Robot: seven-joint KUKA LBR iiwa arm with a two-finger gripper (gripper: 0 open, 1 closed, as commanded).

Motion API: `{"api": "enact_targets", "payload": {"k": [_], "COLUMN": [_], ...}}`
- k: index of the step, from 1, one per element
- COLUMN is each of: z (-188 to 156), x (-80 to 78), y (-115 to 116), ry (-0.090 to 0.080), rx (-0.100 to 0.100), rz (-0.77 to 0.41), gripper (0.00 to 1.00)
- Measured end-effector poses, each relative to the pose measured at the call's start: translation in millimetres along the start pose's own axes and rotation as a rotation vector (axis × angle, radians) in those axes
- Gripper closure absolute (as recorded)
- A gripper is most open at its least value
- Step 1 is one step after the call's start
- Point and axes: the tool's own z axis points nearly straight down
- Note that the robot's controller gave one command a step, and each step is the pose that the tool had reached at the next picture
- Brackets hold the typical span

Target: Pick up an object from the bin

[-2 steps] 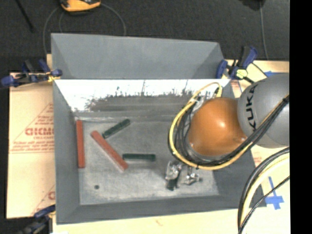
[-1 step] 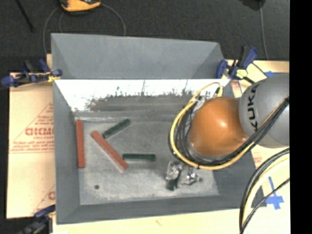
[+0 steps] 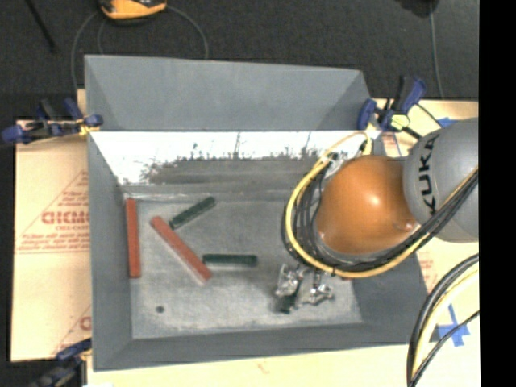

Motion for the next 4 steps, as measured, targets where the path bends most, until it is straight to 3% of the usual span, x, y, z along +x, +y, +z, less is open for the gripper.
{"api": "enact_targets", "payload": {"k": [4], "z": [-68], "x": [-0.6], "y": [-2], "ry": [-0.004], "rx": [0.008], "rz": [0.003], "gripper": [1.0]}}
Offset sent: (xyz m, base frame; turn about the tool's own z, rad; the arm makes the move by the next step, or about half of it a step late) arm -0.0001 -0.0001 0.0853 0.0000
